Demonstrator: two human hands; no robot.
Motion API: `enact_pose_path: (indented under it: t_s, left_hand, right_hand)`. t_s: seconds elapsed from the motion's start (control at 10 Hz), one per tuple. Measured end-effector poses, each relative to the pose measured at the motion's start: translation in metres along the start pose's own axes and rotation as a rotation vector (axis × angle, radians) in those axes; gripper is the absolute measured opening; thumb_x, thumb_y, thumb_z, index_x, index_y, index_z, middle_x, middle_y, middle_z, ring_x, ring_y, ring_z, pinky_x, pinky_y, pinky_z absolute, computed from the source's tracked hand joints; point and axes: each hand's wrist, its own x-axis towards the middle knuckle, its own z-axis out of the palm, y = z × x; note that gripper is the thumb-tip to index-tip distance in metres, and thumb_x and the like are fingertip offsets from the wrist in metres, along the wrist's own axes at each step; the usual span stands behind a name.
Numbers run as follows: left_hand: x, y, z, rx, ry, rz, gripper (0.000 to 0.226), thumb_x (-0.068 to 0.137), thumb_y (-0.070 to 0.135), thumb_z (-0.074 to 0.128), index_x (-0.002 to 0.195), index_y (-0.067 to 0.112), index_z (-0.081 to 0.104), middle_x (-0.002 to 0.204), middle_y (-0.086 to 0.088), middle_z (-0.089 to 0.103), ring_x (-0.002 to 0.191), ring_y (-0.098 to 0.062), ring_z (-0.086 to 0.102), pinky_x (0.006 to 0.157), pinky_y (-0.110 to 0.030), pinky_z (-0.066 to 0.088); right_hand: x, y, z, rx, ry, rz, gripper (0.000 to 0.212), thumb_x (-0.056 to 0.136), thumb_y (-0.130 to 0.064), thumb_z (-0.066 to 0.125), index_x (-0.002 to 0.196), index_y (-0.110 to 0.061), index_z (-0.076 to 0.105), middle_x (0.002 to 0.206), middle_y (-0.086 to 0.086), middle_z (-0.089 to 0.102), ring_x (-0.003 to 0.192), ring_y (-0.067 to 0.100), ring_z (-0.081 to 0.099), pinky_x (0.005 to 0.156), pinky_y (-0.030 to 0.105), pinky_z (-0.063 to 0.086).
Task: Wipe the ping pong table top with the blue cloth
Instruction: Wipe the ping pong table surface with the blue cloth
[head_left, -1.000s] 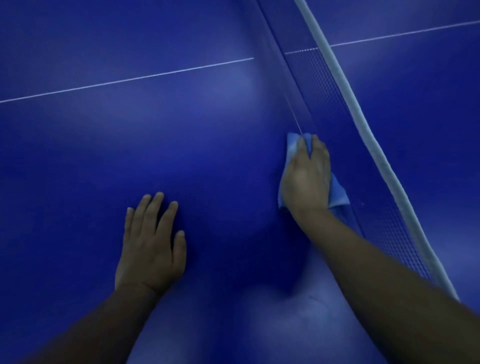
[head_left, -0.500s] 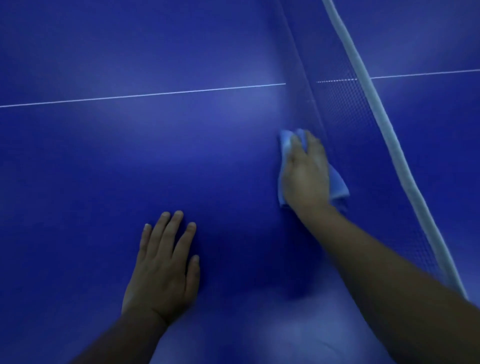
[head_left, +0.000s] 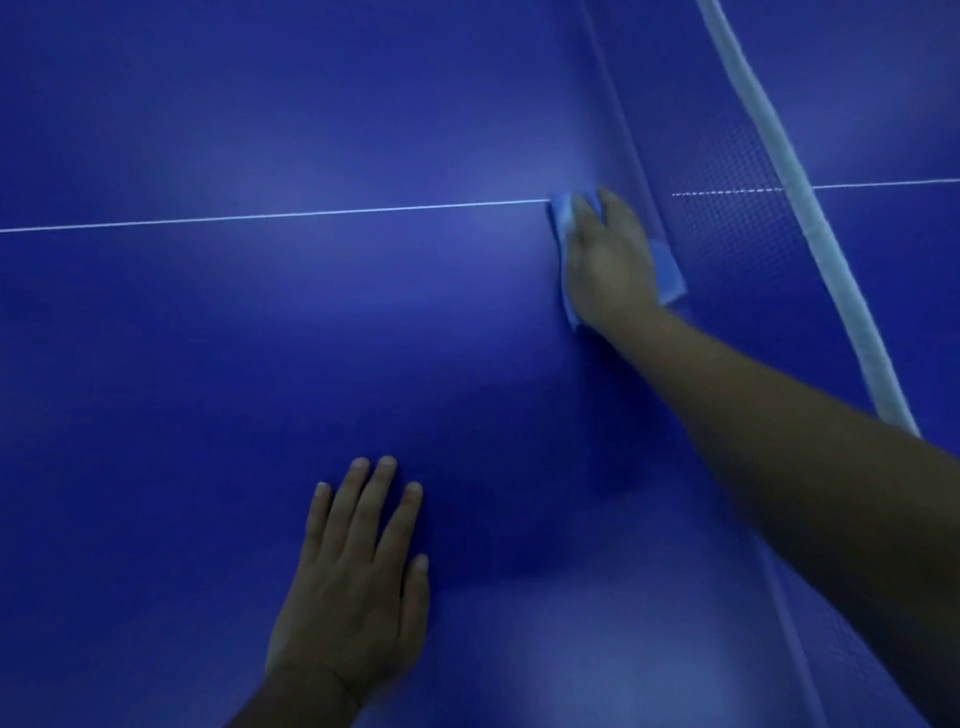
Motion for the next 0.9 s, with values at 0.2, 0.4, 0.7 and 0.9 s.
enact_pose_path:
  t_s: [0.2, 0.4, 0.7, 0.9]
  left_hand:
    - [0.000, -0.001, 0.000, -0.001, 0.005, 0.007, 0.058, 0.089, 0.034, 0.041, 0.135, 0.002, 0.057, 0.152, -0.019, 0.040, 0.144, -0.036, 0.030, 0.112, -0.058, 0.021]
    - [0.001, 0.002, -0.003, 0.012, -0.022, -0.005, 0.057, 0.091, 0.033, 0.039, 0.137, 0.004, 0.055, 0.152, -0.018, 0.041, 0.144, -0.034, 0.029, 0.113, -0.056, 0.020]
    - [-0.001, 0.005, -0.008, -0.032, -0.019, -0.039, 0.055, 0.093, 0.032, 0.037, 0.136, 0.003, 0.057, 0.150, -0.019, 0.044, 0.144, -0.033, 0.029, 0.116, -0.054, 0.016]
    - [-0.003, 0.005, -0.007, -0.033, -0.019, -0.050, 0.054, 0.096, 0.031, 0.034, 0.139, 0.003, 0.053, 0.152, -0.017, 0.041, 0.145, -0.033, 0.029, 0.117, -0.052, 0.016]
  right_hand:
    - [0.035, 0.022, -0.024, -0.076, 0.166, 0.275, 0.033, 0.105, -0.020, 0.026, 0.108, -0.006, 0.055, 0.117, 0.028, 0.060, 0.109, 0.037, 0.059, 0.096, 0.041, 0.042]
    - [0.062, -0.020, -0.017, -0.089, 0.024, -0.186, 0.040, 0.108, -0.019, 0.034, 0.130, 0.003, 0.058, 0.135, 0.029, 0.053, 0.127, 0.037, 0.050, 0.108, 0.035, 0.030]
    - [-0.126, 0.027, -0.019, -0.009, -0.316, -0.858, 0.048, 0.107, -0.032, 0.032, 0.132, -0.003, 0.062, 0.145, 0.023, 0.049, 0.137, 0.043, 0.043, 0.117, 0.043, 0.028]
    - [0.008, -0.010, -0.011, -0.026, 0.022, -0.233, 0.044, 0.108, -0.028, 0.037, 0.145, -0.006, 0.049, 0.156, 0.019, 0.036, 0.143, 0.031, 0.034, 0.115, 0.024, 0.016]
